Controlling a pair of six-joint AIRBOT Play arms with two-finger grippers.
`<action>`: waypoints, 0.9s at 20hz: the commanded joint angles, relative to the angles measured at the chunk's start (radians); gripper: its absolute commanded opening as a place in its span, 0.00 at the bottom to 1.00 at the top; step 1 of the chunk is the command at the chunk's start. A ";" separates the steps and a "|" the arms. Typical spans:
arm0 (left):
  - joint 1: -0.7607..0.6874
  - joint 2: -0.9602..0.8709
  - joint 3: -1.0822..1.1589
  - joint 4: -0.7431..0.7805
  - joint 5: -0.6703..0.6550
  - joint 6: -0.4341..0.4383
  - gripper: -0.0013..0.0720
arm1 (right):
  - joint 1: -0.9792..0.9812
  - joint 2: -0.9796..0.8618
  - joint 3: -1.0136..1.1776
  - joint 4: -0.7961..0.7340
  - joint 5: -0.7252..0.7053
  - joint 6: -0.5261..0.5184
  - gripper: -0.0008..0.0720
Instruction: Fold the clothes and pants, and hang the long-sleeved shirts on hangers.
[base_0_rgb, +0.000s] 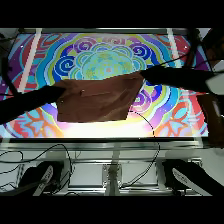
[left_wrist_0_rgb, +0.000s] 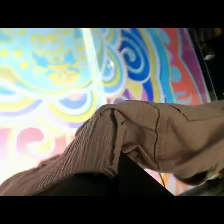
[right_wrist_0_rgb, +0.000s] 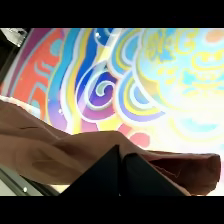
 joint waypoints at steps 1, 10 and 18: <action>-0.038 -0.158 -0.115 -0.130 0.298 0.057 0.04 | 0.033 -0.233 -0.010 0.045 -0.232 0.026 0.02; -0.047 -0.349 -0.073 -0.693 0.424 0.788 0.04 | 0.085 -0.318 0.045 0.062 -0.510 -0.089 0.02; -0.044 -0.153 0.042 -0.638 0.193 0.916 0.04 | 0.085 -0.131 0.254 -0.153 -0.097 -0.240 0.02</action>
